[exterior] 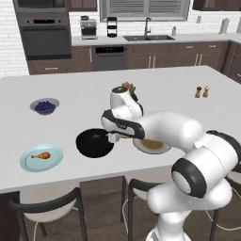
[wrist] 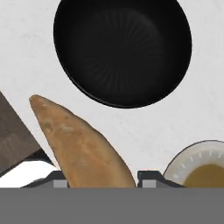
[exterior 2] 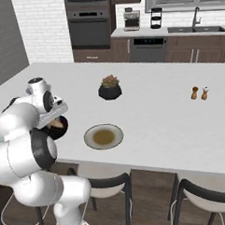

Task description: Pick the chicken drumstick and sweet potato from their plates and place them in the bowl. Then put the bowl in the fridge.

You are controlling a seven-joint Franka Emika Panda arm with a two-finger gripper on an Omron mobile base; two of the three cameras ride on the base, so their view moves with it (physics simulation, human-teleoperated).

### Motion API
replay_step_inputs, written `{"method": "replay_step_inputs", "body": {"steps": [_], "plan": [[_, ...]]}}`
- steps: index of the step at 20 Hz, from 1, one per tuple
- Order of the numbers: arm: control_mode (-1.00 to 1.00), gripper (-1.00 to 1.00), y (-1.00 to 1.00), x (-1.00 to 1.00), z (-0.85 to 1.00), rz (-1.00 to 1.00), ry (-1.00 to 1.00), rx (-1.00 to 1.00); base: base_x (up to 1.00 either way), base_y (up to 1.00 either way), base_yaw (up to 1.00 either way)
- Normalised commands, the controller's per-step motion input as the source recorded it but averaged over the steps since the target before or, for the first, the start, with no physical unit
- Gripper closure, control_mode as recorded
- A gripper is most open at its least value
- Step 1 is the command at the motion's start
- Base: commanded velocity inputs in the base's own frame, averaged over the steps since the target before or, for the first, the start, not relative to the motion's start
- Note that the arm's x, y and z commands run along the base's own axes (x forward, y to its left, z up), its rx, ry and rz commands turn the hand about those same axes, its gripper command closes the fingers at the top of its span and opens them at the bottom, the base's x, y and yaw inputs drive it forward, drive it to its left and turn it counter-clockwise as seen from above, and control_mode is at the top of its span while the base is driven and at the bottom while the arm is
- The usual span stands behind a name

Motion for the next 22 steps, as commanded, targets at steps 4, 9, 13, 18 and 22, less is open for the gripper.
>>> {"method": "replay_step_inputs", "body": {"steps": [4, 9, 13, 18, 22], "plan": [[-1.00, 1.00, 0.66, 0.70, 0.00, 0.03, 0.00, 0.00, 0.00, 0.00, 0.00], [-1.00, 1.00, 0.45, 0.27, -0.18, 0.01, 0.03, 0.01, 0.00, 0.00, 0.00], [-1.00, 1.00, 0.26, 0.13, -0.34, 0.01, 0.04, 0.01, 0.00, 0.00, 0.00], [-1.00, 1.00, 0.05, 0.00, -0.40, 0.02, 0.01, 0.01, 0.00, 0.00, 0.00], [-1.00, 1.00, 0.00, 0.00, -0.43, 0.01, 0.00, 0.00, 0.00, 0.00, 0.00]]}}
